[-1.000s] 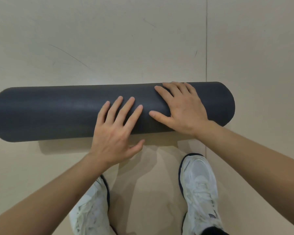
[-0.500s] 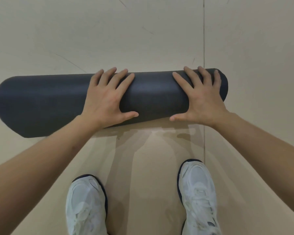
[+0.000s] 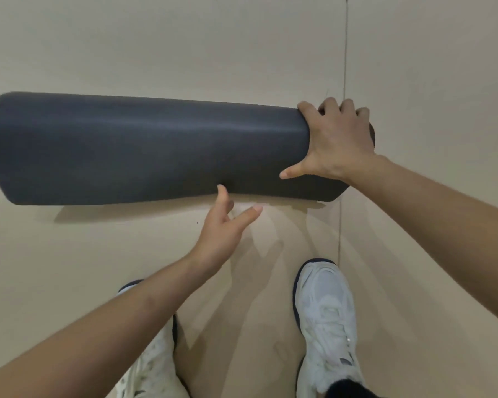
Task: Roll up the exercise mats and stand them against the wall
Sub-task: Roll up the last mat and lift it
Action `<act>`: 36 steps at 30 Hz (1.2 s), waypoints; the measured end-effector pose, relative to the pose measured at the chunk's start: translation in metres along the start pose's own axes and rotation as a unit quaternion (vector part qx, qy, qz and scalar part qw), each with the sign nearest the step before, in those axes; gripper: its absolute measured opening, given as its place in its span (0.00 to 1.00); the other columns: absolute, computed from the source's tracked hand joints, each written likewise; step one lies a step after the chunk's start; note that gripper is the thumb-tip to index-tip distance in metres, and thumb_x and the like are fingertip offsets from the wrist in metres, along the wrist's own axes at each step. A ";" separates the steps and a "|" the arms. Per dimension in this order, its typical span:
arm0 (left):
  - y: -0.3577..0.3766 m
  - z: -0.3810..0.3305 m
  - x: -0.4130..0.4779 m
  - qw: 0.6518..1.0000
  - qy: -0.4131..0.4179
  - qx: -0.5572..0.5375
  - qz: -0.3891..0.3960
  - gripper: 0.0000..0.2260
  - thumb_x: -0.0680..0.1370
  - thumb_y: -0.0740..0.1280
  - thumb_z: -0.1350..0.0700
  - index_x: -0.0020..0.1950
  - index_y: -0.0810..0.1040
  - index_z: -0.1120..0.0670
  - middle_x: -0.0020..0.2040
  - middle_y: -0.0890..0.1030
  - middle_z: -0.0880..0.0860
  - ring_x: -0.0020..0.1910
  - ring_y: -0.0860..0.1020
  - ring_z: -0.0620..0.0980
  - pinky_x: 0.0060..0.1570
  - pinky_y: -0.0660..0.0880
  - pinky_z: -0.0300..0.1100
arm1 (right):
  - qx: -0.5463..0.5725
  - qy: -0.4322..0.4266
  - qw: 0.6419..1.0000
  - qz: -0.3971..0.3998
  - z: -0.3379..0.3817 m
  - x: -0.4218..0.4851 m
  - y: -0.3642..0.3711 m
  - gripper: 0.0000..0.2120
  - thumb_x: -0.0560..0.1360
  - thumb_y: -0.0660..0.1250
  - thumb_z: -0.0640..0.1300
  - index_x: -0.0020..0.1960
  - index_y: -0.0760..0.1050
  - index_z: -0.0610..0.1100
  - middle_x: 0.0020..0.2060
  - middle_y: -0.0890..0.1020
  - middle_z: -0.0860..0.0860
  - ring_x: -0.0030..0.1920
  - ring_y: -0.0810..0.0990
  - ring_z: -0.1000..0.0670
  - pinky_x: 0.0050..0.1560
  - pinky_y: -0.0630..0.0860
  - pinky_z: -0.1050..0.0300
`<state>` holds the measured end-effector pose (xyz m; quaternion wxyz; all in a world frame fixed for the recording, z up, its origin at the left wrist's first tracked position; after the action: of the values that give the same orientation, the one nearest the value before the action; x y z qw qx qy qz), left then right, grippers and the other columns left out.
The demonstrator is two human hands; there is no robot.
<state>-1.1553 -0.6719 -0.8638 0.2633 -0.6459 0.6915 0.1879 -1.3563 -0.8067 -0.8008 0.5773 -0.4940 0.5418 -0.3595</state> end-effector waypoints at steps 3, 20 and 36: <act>-0.008 -0.010 0.011 0.997 0.004 -0.071 -0.041 0.43 0.83 0.69 0.49 0.86 0.41 0.52 0.82 0.62 0.47 0.82 0.61 0.48 0.80 0.61 0.50 | 0.046 0.026 0.999 0.015 0.024 -0.007 -0.005 0.53 0.58 0.71 0.81 0.74 0.65 0.54 0.65 0.75 0.43 0.67 0.71 0.36 0.66 0.68 0.36; -0.001 0.024 -0.028 0.987 0.010 -0.134 -0.090 0.42 0.83 0.70 0.56 0.86 0.44 0.44 0.81 0.65 0.41 0.72 0.74 0.40 0.74 0.72 0.52 | 0.511 -0.085 0.847 0.122 0.015 -0.044 0.061 0.50 0.66 0.79 0.62 0.81 0.62 0.50 0.71 0.71 0.59 0.71 0.71 0.59 0.69 0.70 0.66; -0.059 -0.062 -0.071 0.991 -0.023 -0.122 -0.043 0.47 0.82 0.70 0.46 0.82 0.33 0.37 0.83 0.62 0.46 0.78 0.67 0.58 0.71 0.68 0.69 | 0.655 0.025 0.733 0.181 0.064 -0.071 -0.015 0.14 0.78 0.70 0.59 0.62 0.78 0.61 0.55 0.84 0.57 0.50 0.83 0.55 0.47 0.77 0.59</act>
<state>-1.1028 -0.6576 -0.7671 0.2059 -0.6983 0.6285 0.2739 -1.3027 -0.7311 -0.7717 0.7983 0.1228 0.2656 -0.5264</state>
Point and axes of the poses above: each hand's wrist, its own x-axis towards the middle knuckle, its own y-axis out of the palm, z = x × y, the point moved 2 cm from there along x, towards the middle knuckle
